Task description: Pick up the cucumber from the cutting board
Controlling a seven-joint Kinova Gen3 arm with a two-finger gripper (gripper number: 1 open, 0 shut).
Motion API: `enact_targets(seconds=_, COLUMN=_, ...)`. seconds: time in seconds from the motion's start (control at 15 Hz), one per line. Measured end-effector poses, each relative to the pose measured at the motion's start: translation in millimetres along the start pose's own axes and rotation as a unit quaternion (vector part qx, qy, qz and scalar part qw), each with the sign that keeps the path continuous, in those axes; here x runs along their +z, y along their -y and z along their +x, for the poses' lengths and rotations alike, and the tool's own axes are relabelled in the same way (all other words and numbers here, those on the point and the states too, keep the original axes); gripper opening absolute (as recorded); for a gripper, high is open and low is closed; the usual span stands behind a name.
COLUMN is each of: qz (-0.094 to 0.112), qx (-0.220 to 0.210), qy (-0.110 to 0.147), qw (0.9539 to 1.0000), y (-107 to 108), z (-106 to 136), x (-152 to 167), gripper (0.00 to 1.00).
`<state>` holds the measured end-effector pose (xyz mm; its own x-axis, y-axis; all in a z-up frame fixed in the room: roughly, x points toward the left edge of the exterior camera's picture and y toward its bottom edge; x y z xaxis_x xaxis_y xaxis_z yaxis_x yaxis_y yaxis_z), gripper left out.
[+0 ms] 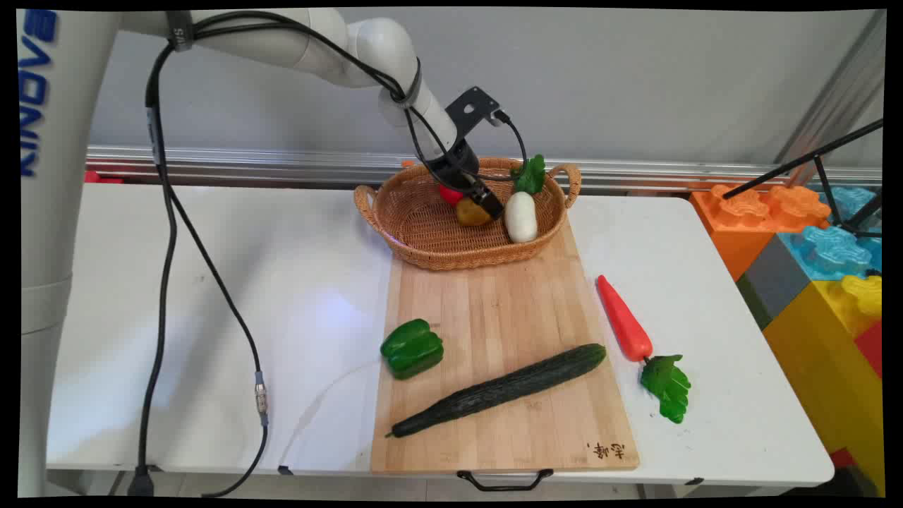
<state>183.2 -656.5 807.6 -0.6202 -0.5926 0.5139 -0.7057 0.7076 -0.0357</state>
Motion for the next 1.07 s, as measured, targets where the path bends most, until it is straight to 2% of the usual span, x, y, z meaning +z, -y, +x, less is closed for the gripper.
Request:
enact_targets(seconds=0.27, qz=0.007, qx=0.009, qy=-0.008, qw=0.9999, y=2.7, z=8.6, x=-22.1, gripper=1.00)
enact_targets(seconds=0.67, qz=0.001, qx=0.022, qy=-0.008, qw=0.9997, y=-15.2, z=7.8, x=-92.4, gripper=1.00)
enact_targets(seconds=0.87, qz=-0.018, qx=0.028, qy=0.006, qw=0.9994, y=-39.3, z=-10.1, x=-138.4, gripper=1.00)
enact_targets(seconds=1.07, qz=-0.042, qx=0.033, qy=0.026, qw=0.9982, y=-63.0, z=-35.0, x=-160.5, gripper=1.00)
